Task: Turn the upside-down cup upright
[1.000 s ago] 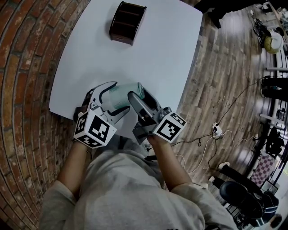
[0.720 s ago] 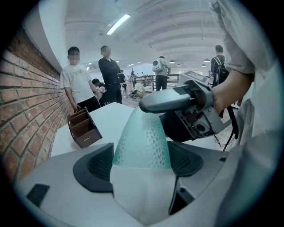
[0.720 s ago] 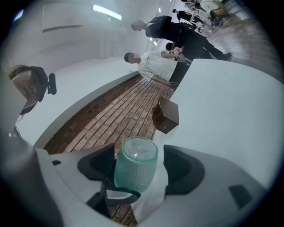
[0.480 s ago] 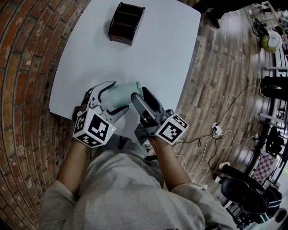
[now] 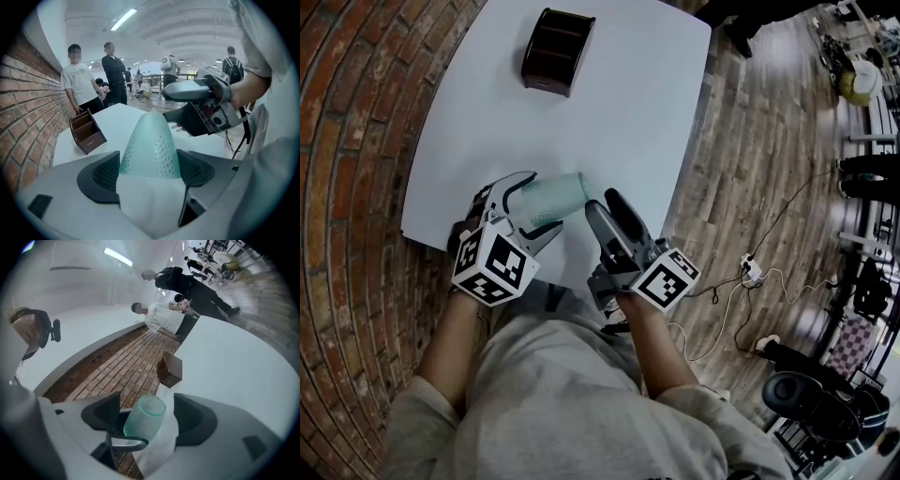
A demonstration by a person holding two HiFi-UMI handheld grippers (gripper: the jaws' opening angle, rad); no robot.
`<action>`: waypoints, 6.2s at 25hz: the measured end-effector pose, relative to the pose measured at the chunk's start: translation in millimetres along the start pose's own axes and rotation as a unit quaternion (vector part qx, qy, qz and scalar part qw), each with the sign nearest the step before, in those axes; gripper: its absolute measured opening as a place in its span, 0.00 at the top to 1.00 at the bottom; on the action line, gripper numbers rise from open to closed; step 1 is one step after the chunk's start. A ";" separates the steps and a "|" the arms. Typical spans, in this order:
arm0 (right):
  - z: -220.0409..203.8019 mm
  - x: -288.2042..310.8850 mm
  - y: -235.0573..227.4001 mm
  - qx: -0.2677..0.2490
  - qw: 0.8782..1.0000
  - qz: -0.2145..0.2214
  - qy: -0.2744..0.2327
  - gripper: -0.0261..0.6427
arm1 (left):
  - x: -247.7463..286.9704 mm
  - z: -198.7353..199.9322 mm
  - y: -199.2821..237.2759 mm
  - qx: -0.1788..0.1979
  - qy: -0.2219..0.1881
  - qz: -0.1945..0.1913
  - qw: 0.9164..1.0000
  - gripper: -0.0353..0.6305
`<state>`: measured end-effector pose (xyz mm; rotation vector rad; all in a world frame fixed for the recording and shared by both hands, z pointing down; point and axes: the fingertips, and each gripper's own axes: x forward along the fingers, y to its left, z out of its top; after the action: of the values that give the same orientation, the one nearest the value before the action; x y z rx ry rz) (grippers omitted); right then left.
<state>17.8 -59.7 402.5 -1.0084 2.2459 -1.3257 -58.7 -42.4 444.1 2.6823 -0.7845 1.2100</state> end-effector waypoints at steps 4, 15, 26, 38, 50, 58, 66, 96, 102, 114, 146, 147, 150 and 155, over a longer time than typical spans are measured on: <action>3.7 -0.8 0.0 0.000 1.000 -0.005 -0.006 0.45 | 3.0 -2.1 4.7 -0.001 0.016 -0.010 1.000 0.38; 7.8 -3.7 -0.4 -0.003 1.000 -0.015 -0.015 0.45 | 12.4 -15.1 4.5 0.009 0.079 -0.051 0.996 0.38; -7.9 -10.4 24.1 -0.168 0.983 -0.043 0.063 0.95 | 10.9 -20.3 -12.9 0.024 0.108 -0.071 0.991 0.38; -38.3 -6.3 13.7 -0.307 0.927 -0.121 0.180 0.95 | 1.8 -11.1 -21.7 0.034 0.109 -0.078 0.990 0.38; -40.6 -7.9 -5.1 -0.294 0.930 -0.136 0.177 0.95 | -2.6 1.1 -23.1 0.017 0.088 -0.085 0.992 0.38; -49.0 -6.3 -15.3 -0.271 0.936 -0.139 0.178 0.95 | -5.1 4.4 -23.0 0.022 0.091 -0.085 0.992 0.38; -59.1 -5.0 -27.5 -0.245 0.941 -0.141 0.186 0.95 | -4.3 11.9 -24.1 0.023 0.085 -0.088 0.992 0.38; -97.0 7.4 -35.8 -0.196 0.948 -0.121 0.220 0.95 | -0.9 20.5 -31.6 0.026 0.080 -0.101 0.991 0.39; -97.5 5.8 -38.4 -0.200 0.947 -0.129 0.217 0.95 | 2.6 8.9 -31.5 0.035 0.101 -0.101 0.989 0.39; -55.3 -14.8 -17.9 -0.229 0.949 -0.140 0.168 0.95 | 14.3 1.6 -37.9 0.071 0.139 -0.110 0.982 0.39; -27.2 -56.4 1.5 -0.233 0.954 -0.152 0.115 0.95 | 31.9 -4.6 -59.2 0.140 0.177 -0.124 0.966 0.38; -27.1 -56.5 1.6 -0.233 0.954 -0.151 0.115 0.95 | 31.8 -4.9 -59.4 0.141 0.177 -0.124 0.966 0.38; -26.6 -57.2 2.0 -0.231 0.954 -0.151 0.114 0.95 | 31.8 -6.0 -59.0 0.148 0.182 -0.119 0.965 0.38; -26.8 -58.7 3.5 -0.229 0.955 -0.150 0.113 0.95 | 30.3 -6.9 -59.6 0.149 0.184 -0.116 0.965 0.38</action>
<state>40.5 0.3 409.5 -1.4698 2.7388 -1.0943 -17.3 -1.6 477.9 2.5389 -0.2439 1.8044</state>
